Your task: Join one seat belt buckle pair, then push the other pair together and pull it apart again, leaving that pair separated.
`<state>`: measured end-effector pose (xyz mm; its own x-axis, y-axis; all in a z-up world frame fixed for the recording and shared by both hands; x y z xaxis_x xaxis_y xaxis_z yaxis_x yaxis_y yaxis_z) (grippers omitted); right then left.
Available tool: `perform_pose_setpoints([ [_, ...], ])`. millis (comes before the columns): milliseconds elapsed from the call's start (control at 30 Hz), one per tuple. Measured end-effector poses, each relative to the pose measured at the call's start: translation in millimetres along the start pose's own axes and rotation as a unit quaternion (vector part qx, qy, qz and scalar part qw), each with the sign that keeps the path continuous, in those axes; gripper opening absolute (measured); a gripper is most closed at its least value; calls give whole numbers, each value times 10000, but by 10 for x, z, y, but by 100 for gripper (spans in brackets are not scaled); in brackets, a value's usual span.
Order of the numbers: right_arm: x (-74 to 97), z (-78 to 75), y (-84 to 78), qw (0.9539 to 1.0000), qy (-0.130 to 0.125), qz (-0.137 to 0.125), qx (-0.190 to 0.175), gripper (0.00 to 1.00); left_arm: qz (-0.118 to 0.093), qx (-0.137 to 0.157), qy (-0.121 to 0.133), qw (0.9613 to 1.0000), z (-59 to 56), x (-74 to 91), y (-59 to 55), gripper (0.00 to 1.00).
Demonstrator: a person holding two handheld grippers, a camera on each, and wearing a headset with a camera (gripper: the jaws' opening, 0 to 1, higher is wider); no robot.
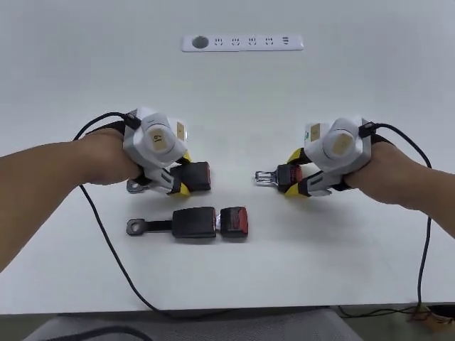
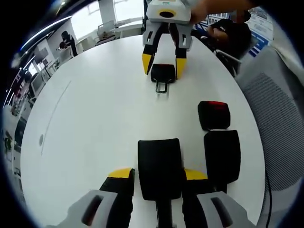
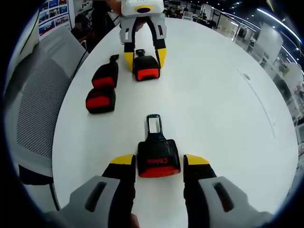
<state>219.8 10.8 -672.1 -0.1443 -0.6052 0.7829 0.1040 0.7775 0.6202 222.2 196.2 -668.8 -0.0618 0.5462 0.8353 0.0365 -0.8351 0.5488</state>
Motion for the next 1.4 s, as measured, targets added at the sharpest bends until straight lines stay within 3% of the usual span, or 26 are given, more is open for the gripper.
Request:
perform_pose_setpoints([
  [167, 87, 1, 68, 9988, -201, -260, -360, 41, -98, -58, 103, 9999, -28, 77, 83, 45],
  [433, 274, 263, 309, 9930, -480, -738, -788, 57, -520, 386, 507, 9966, -134, 357, 237, 48],
  [533, 272, 380, 311, 9918, -511, -797, -855, 59, -668, 613, 706, 9934, -246, 496, 235, 51],
  [567, 274, 419, 311, 9917, -549, -810, -840, 59, -733, 814, 760, 9911, -309, 538, 226, 52],
  [667, 309, 509, 355, 9883, -627, -961, -1005, 65, -725, 853, 859, 9900, -442, 614, 162, 56],
  [800, 351, 573, 365, 9850, -748, -1082, -1120, 73, -819, 1081, 1063, 9850, -563, 696, 61, 62],
  [933, 420, 654, 348, 9820, -873, -1144, -1224, 80, -869, 1446, 1238, 9779, -675, 763, -123, 69],
  [967, 444, 672, 331, 9805, -901, -1160, -1305, 81, -857, 1627, 1304, 9743, -685, 776, -233, 71],
  [1100, 502, 714, 245, 9742, -1035, -1223, -1587, 84, -967, 1841, 1455, 9672, -751, 882, -341, 75],
  [1200, 534, 783, 213, 9736, -1043, -1188, -1644, 86, -979, 2001, 1593, 9618, -781, 962, -468, 78],
  [1267, 576, 800, 211, 9710, -1097, -1223, -1738, 88, -1063, 2203, 1698, 9546, -782, 1019, -591, 80],
  [1333, 644, 835, 251, 9670, -1158, -1321, -1844, 89, -1155, 2437, 1837, 9453, -842, 1038, -604, 82],
  [1400, 708, 836, 299, 9622, -1298, -1430, -1920, 92, -1222, 2526, 1917, 9405, -848, 1103, -684, 84],
])
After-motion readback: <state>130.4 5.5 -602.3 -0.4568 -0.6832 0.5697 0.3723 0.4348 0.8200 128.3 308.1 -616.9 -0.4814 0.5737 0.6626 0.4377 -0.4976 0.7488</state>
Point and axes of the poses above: the centre of the closed fingertips' face, and the gripper's own axes: x roughly backward along the fingers, z roughly to its left, y roughly out of its top, the point moved 2 cm from there along x, roughly backward along the fingers, and after that the axes turned 6 degrees about -z, right-handed, at the moved point
